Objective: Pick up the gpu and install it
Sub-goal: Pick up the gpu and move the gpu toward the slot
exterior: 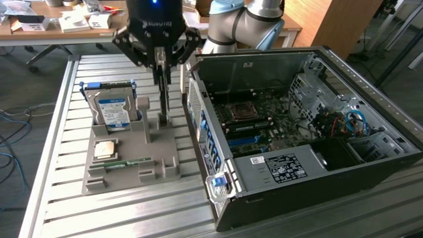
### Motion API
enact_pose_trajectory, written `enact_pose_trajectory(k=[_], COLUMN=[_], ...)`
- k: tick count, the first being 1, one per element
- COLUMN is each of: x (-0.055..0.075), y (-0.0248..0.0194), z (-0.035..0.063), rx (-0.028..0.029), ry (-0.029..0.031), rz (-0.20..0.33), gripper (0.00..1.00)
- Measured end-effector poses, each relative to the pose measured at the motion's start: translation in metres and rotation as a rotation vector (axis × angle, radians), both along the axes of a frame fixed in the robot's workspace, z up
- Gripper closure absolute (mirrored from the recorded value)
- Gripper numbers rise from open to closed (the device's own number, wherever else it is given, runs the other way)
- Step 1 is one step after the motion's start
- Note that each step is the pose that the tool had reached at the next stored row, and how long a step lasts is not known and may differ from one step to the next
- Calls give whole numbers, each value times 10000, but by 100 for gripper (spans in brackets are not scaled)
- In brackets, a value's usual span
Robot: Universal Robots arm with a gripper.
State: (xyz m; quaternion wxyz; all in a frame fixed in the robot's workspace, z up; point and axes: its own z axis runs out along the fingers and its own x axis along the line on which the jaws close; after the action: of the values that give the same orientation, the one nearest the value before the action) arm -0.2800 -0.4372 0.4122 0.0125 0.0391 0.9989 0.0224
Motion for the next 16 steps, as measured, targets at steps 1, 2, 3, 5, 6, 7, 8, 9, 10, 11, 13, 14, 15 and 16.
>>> enact_pose_trajectory(k=[1, 2, 3, 5, 6, 7, 8, 9, 10, 11, 13, 14, 15, 16], x=[0, 0, 0, 0, -1, 0, 0, 0, 0, 5, 27, 42, 59, 79], y=[0, 0, 0, 0, 0, 0, 0, 0, 0, 0, 0, 0, 0, 0], z=[45, 83, 115, 161, 165, 165, 165, 165, 166, 167, 167, 167, 167, 167], rx=[-1, 0, 0, 6, 10, 15, 15, 15, 13, 12, 13, 14, 13, 13], ry=[1, 0, 1, 1, -1, -2, -2, -1, 0, 2, 1, 1, 1, 1], rz=[0, 0, 0, 0, 0, 0, 0, 0, 0, 2, 1, 0, 0, -1], gripper=[74, 74, 74, 74, 74, 74, 74, 74, 74, 74, 74, 74, 74, 74])
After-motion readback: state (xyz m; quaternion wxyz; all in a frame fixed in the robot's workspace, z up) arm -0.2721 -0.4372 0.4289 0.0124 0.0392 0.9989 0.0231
